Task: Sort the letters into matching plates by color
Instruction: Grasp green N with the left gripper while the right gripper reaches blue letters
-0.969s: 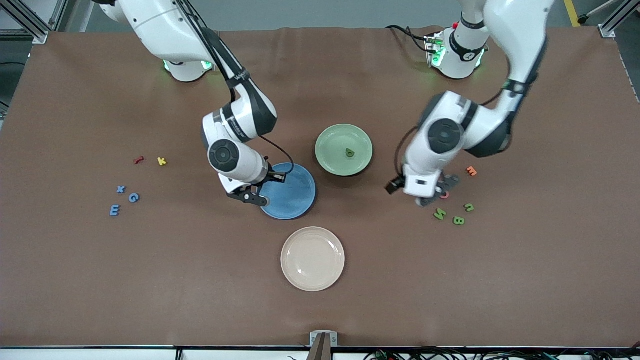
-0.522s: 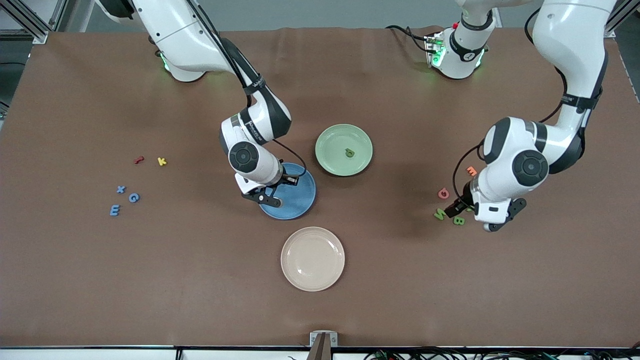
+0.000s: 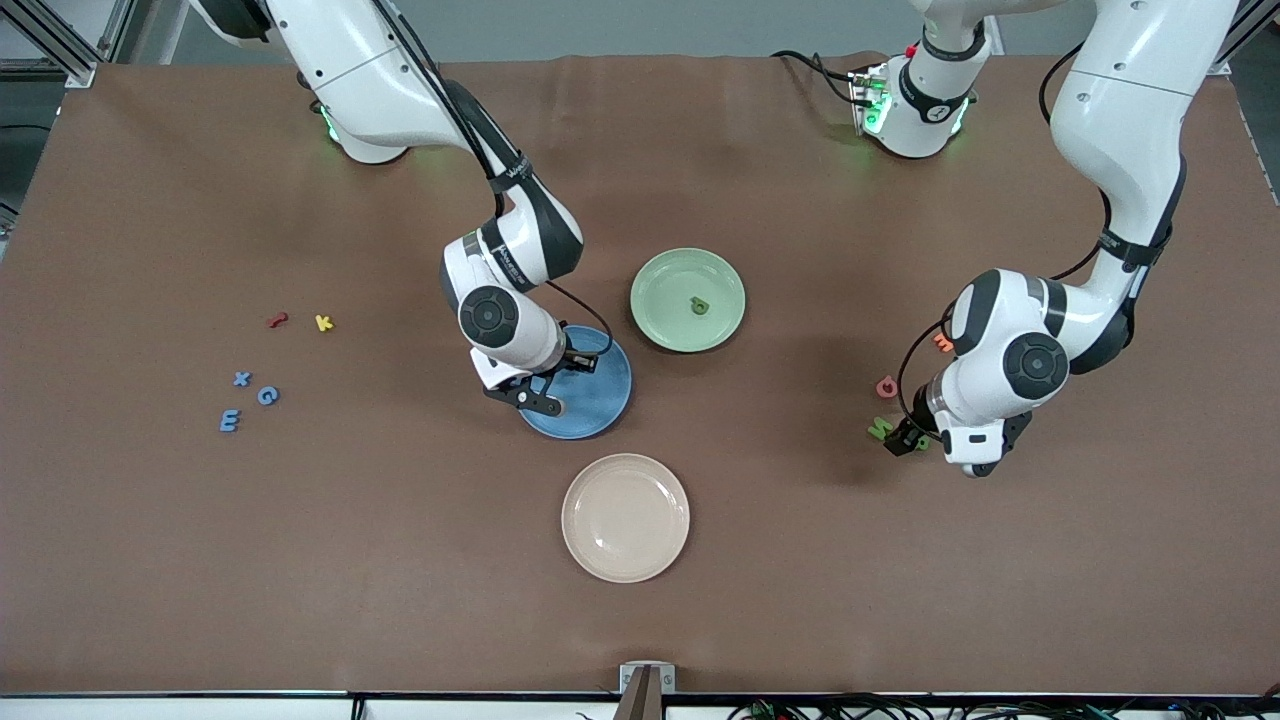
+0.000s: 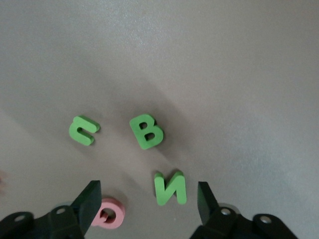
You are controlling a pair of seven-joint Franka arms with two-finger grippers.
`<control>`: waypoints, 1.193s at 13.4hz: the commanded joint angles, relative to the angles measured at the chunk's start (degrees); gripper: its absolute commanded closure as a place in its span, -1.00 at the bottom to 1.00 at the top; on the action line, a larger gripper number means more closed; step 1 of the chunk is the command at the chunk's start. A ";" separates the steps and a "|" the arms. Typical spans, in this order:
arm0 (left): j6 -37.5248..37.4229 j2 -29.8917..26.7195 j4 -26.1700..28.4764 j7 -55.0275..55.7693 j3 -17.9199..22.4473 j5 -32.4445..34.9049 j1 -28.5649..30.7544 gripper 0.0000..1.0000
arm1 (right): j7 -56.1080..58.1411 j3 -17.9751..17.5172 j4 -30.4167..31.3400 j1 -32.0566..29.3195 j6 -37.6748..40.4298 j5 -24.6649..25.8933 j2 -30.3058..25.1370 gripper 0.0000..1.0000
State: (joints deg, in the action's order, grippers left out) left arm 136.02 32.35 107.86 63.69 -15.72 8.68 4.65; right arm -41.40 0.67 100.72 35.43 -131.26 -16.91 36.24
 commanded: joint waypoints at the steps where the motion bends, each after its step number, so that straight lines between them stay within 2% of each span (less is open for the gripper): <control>1: 1.70 1.75 -0.90 2.75 0.34 1.26 -0.61 -0.61 | -0.87 0.91 -1.05 -0.01 5.02 -0.32 -2.12 -1.00; 3: 3.36 2.54 -0.90 3.11 0.34 1.26 -0.70 -0.56 | -0.26 2.84 -0.97 -1.32 11.08 1.42 -5.90 -1.00; 5: 3.64 2.90 -0.90 4.25 0.34 1.26 -1.05 -0.52 | 2.45 4.60 -0.79 -2.29 15.75 5.29 -8.72 -1.00; 8: 3.64 3.24 -0.90 4.69 0.34 1.43 -1.40 -0.47 | 11.13 4.78 -0.44 -7.98 21.47 6.27 -11.89 -1.00; 12: 3.72 3.95 -0.90 4.87 0.34 2.48 -1.58 -0.39 | 28.79 4.78 1.23 -19.14 22.10 10.13 -14.35 -1.00; 16: 3.72 5.00 -1.95 4.87 0.34 2.57 -2.28 -0.28 | 45.58 4.78 1.14 -29.61 19.22 14.88 -13.66 -1.00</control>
State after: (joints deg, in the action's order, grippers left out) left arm 139.48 36.22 107.52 67.09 -15.68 9.87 3.11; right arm -1.74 6.82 100.20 9.78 -110.09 -4.23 23.87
